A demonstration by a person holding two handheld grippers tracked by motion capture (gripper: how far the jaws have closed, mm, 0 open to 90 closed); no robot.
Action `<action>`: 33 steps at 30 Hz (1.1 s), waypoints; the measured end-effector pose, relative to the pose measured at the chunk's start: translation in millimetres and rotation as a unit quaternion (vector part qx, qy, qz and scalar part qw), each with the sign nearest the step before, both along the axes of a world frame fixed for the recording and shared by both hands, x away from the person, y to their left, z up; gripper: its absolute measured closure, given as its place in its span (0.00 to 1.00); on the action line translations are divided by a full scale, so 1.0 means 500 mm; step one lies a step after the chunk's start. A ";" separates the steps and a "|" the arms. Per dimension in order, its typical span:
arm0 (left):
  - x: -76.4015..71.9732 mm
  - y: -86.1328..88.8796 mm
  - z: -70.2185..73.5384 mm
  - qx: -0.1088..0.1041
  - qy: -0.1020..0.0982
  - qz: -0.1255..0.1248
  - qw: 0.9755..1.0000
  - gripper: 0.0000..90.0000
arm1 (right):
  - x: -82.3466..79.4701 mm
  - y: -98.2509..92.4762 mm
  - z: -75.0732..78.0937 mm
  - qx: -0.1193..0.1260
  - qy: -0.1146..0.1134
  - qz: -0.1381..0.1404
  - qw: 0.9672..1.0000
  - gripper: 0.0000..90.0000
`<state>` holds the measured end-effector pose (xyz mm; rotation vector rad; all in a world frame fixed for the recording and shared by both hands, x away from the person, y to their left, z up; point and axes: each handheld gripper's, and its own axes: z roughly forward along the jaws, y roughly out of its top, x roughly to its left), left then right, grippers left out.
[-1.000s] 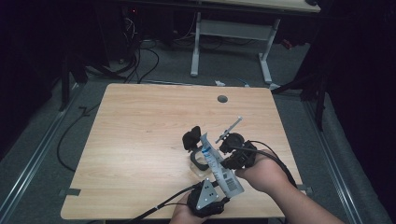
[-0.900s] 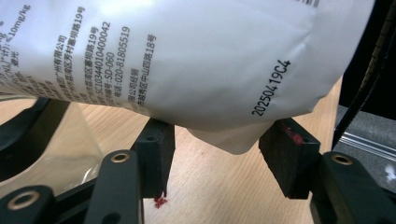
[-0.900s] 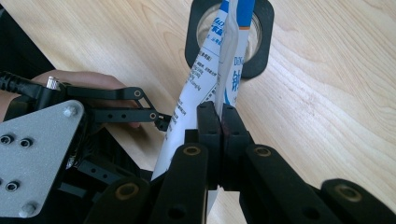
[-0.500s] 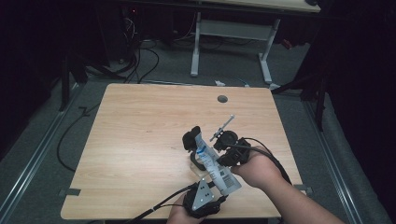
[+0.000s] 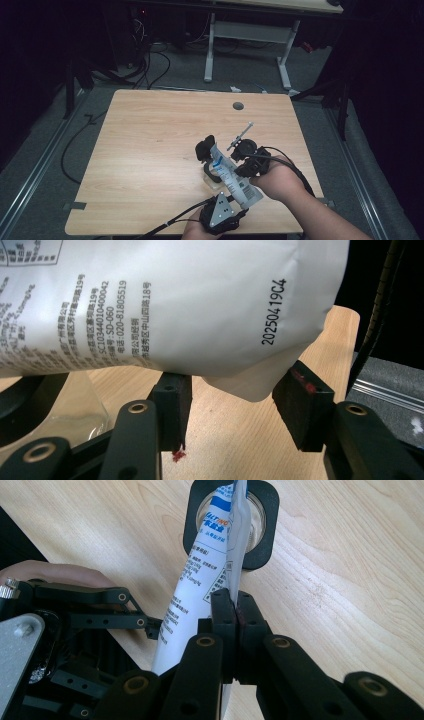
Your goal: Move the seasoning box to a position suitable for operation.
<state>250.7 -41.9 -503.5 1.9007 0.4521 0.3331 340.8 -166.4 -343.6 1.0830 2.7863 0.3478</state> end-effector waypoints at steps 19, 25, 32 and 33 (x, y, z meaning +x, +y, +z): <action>0.006 -0.012 0.006 -0.001 -0.002 -0.001 1.000 0.59 | 0.011 0.001 0.001 0.000 -0.002 0.001 1.000 1.00; 0.009 -0.015 0.011 -0.007 0.000 -0.001 1.000 0.59 | 0.013 0.002 0.004 0.000 -0.003 0.000 1.000 1.00; 0.009 -0.019 0.021 -0.014 0.000 -0.002 1.000 0.59 | 0.014 0.005 0.012 -0.002 -0.010 0.004 1.000 1.00; 0.009 -0.020 0.022 -0.014 -0.001 -0.001 1.000 0.59 | 0.014 0.006 0.013 -0.002 -0.011 0.005 1.000 1.00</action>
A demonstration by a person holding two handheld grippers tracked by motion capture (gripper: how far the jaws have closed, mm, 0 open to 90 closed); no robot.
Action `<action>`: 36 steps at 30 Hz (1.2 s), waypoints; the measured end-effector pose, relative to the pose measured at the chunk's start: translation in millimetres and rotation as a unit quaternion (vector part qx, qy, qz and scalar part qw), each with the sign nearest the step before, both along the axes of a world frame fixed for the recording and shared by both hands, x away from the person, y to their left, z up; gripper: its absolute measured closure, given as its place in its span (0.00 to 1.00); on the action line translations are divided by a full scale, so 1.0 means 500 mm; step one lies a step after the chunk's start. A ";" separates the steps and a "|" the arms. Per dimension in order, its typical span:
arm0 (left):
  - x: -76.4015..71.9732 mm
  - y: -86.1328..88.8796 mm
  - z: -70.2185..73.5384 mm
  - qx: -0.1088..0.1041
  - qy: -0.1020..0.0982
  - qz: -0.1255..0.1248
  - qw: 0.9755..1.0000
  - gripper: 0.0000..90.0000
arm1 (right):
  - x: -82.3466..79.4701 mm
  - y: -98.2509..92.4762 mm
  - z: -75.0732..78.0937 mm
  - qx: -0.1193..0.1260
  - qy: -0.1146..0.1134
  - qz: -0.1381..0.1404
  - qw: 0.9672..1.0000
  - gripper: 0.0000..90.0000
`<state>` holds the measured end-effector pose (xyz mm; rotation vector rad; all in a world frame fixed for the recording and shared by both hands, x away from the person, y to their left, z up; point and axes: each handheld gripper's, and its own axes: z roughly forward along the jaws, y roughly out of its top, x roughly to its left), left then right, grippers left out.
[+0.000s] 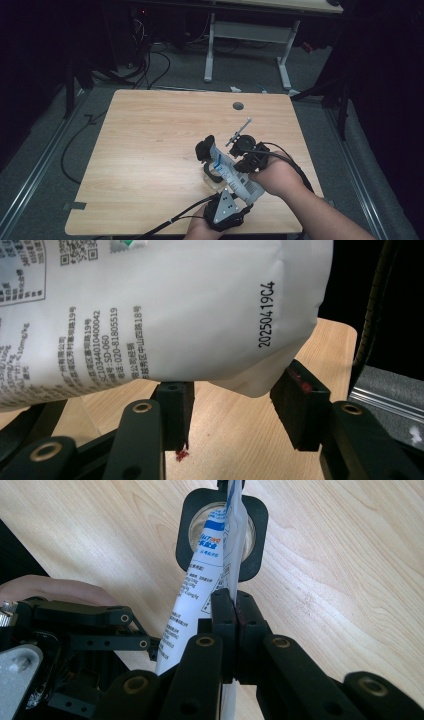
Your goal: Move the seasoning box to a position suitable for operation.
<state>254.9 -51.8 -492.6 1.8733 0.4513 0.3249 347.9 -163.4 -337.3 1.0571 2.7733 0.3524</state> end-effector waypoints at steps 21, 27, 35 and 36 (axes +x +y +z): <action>0.000 -0.001 -0.001 0.004 -0.006 0.000 1.000 0.60 | 0.007 0.002 0.000 0.002 0.014 0.000 1.000 1.00; 0.000 0.000 -0.002 0.004 -0.007 0.001 1.000 0.60 | 0.009 0.004 0.001 0.000 0.023 -0.002 1.000 1.00; 0.002 -0.002 -0.003 0.004 -0.006 0.001 1.000 0.60 | 0.014 0.004 0.000 -0.002 0.029 -0.005 1.000 0.99; 0.002 -0.002 -0.003 0.004 -0.006 0.001 1.000 0.60 | 0.014 0.004 0.000 -0.002 0.028 -0.007 1.000 0.99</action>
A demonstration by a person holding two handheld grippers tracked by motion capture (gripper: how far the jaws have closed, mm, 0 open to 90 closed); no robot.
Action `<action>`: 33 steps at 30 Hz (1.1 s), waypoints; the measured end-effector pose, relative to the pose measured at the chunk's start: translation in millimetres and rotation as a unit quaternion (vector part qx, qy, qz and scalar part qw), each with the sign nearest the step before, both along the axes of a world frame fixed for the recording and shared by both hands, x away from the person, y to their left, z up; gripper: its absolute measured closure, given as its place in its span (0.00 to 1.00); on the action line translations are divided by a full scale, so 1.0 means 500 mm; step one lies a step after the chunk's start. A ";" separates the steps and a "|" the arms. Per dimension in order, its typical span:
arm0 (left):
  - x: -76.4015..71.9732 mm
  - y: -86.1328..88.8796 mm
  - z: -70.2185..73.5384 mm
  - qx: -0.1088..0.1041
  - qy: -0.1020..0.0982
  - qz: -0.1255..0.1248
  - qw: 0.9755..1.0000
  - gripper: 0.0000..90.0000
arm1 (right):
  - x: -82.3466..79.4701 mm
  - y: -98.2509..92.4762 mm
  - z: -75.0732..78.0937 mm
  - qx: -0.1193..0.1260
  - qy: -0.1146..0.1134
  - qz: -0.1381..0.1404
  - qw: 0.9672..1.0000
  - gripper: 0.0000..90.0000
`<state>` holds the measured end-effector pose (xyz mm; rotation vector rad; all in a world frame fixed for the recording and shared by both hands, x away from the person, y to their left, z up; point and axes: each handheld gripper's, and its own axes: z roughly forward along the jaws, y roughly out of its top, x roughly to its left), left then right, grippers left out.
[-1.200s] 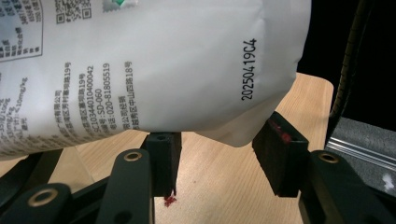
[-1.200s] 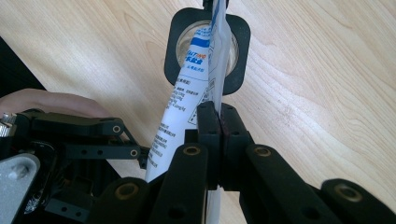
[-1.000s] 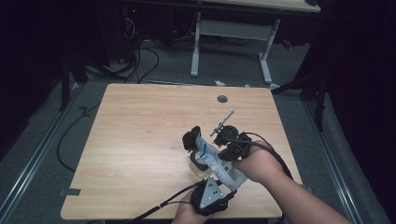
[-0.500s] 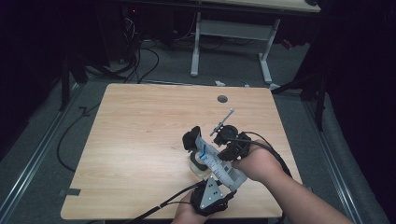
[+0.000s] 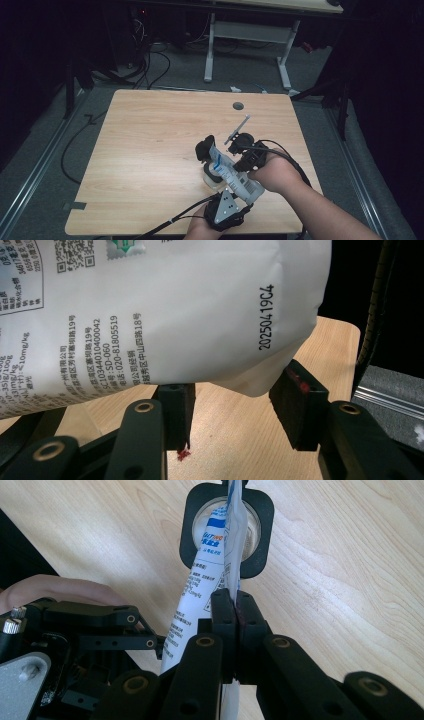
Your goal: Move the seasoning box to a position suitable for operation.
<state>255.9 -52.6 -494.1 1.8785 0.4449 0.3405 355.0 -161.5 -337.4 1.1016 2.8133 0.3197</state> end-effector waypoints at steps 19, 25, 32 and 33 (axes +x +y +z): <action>0.003 -0.004 -0.002 0.001 0.002 0.000 1.000 0.61 | 0.004 -0.001 -0.001 0.001 0.010 -0.021 1.000 0.99; 0.003 -0.006 -0.001 -0.001 0.004 0.001 1.000 0.61 | 0.002 0.000 -0.001 -0.003 0.004 -0.020 1.000 0.99; 0.004 -0.007 0.001 -0.002 0.005 0.002 1.000 0.61 | 0.005 -0.002 0.002 -0.001 0.006 -0.021 1.000 0.99; 0.004 -0.008 0.002 -0.002 0.005 0.001 1.000 0.61 | 0.005 -0.002 0.002 -0.001 0.006 -0.021 1.000 0.99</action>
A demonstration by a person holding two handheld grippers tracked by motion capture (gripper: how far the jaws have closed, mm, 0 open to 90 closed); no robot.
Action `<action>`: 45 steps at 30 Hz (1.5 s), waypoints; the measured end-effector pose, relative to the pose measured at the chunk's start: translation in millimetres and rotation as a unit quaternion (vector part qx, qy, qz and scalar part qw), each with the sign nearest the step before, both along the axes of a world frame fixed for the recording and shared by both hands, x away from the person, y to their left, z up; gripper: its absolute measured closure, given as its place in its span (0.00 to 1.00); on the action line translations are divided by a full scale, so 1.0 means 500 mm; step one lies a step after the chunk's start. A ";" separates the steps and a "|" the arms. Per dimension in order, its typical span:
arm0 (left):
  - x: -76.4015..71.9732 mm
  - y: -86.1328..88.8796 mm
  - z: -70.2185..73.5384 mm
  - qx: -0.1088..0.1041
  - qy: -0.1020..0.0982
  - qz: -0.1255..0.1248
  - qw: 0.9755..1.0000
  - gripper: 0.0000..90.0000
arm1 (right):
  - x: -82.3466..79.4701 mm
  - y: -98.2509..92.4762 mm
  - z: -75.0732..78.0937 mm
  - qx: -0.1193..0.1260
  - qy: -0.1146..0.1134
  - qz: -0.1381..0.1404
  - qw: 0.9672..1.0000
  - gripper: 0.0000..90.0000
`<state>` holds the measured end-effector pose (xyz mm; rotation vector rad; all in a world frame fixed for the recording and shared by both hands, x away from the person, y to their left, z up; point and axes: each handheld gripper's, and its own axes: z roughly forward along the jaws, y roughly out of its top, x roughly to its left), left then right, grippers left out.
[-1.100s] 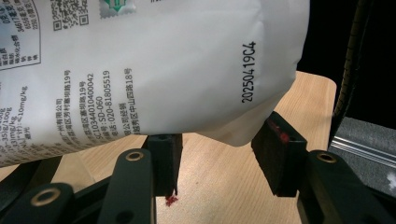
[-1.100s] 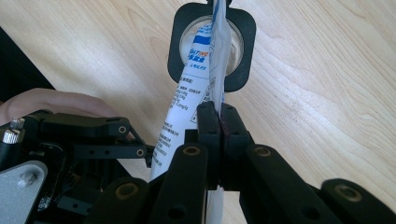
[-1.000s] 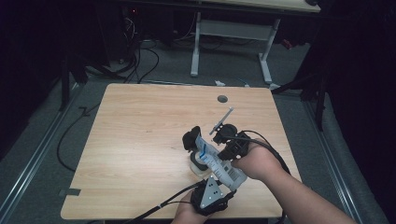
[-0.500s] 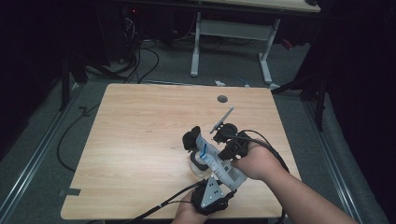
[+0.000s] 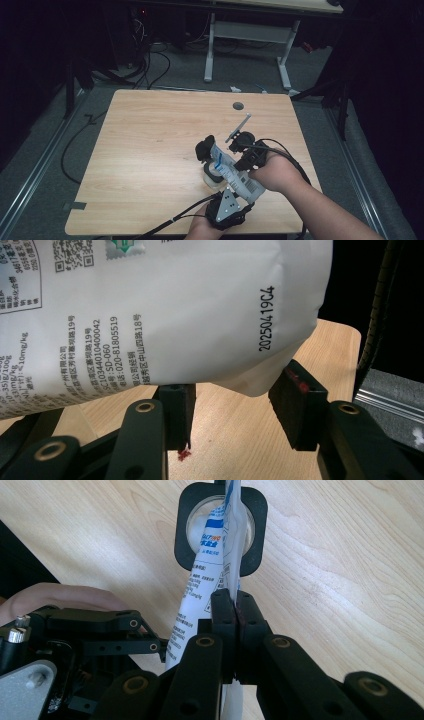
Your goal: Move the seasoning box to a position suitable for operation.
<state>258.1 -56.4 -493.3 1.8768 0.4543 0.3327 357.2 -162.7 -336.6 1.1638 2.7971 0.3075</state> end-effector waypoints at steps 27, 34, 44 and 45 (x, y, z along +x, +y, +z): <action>0.007 -0.002 0.006 -0.003 -0.003 0.003 1.000 0.61 | 0.007 0.007 0.006 0.001 0.000 0.014 1.000 0.99; 0.007 -0.003 0.007 -0.004 -0.002 0.004 1.000 0.61 | 0.008 0.007 0.007 0.003 -0.001 0.015 1.000 0.99; 0.007 -0.006 0.009 -0.006 -0.003 0.003 1.000 0.61 | 0.007 0.004 0.009 0.002 -0.002 0.016 1.000 0.99; 0.007 -0.006 0.009 -0.006 -0.003 0.003 1.000 0.61 | 0.007 0.004 0.009 0.003 -0.002 0.014 1.000 0.99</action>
